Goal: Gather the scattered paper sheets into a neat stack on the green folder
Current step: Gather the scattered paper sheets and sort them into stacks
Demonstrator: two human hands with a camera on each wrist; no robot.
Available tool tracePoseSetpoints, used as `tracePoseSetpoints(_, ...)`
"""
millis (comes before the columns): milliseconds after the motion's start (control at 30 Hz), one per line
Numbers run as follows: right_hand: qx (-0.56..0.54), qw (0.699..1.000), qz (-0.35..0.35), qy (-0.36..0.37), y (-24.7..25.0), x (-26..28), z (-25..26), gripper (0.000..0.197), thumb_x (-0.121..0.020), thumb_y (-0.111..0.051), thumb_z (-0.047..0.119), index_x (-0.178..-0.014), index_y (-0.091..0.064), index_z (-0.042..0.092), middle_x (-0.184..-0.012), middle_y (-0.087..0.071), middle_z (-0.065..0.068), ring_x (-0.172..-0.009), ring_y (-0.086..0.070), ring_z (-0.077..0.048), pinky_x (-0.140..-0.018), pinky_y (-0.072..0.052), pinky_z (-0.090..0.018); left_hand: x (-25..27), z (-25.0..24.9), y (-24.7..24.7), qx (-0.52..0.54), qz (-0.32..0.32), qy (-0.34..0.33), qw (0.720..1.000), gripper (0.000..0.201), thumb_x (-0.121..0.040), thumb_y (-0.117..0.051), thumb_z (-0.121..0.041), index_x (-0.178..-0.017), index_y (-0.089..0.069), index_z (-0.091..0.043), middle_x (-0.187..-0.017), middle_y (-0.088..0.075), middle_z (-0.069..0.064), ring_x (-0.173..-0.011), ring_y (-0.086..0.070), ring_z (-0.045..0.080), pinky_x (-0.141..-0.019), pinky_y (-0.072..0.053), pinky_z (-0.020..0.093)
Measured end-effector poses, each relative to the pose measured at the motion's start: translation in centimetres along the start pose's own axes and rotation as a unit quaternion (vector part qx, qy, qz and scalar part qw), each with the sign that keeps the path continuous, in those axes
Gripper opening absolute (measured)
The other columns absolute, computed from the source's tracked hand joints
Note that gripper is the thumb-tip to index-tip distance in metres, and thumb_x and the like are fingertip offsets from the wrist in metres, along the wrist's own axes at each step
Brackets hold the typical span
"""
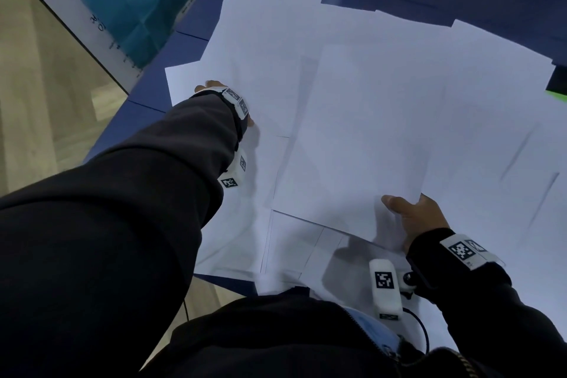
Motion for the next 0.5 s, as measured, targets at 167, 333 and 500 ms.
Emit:
tracePoseSetpoints(167,-0.006,1.0,-0.003,0.013,-0.08,0.14,0.26,0.007,-0.078,-0.068,0.011,-0.078,-0.065,0.016,-0.079,-0.067,-0.005,-0.084,-0.064,-0.033,-0.081,-0.049,-0.042,0.27,-0.52,0.4,-0.008,-0.03,-0.033,0.999,0.051,-0.087,-0.056,-0.031,-0.137,-0.045,-0.03,-0.14,-0.039,0.01,-0.132,-0.037,0.033,-0.106,-0.039,0.048)
tracePoseSetpoints(333,-0.01,1.0,-0.005,0.009,-0.01,0.09,0.03,0.007,-0.074,-0.07,0.014,-0.08,-0.066,0.016,-0.086,-0.07,-0.008,-0.091,-0.066,-0.037,-0.09,-0.049,-0.053,0.18,-0.84,0.18,0.018,-0.042,-0.028,0.999,0.05,-0.087,-0.049,-0.022,-0.137,-0.043,-0.024,-0.132,-0.034,0.012,-0.121,-0.038,0.032,-0.105,-0.037,0.046)
tracePoseSetpoints(500,-0.015,1.0,-0.007,0.007,0.03,0.34,0.03,0.007,-0.074,-0.07,0.013,-0.079,-0.066,0.016,-0.084,-0.07,-0.007,-0.093,-0.065,-0.038,-0.091,-0.049,-0.054,0.01,-0.98,-0.04,0.016,-0.041,-0.001,0.999,0.056,-0.089,-0.043,-0.024,-0.144,-0.029,-0.024,-0.151,-0.012,0.019,-0.136,-0.021,0.049,-0.104,-0.036,0.056)
Point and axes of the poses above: each hand's wrist, its own x-axis away from the middle knuckle, its own y-axis out of the back of the hand, z = x × y, the point moved 8 cm from there along -x, towards the middle knuckle
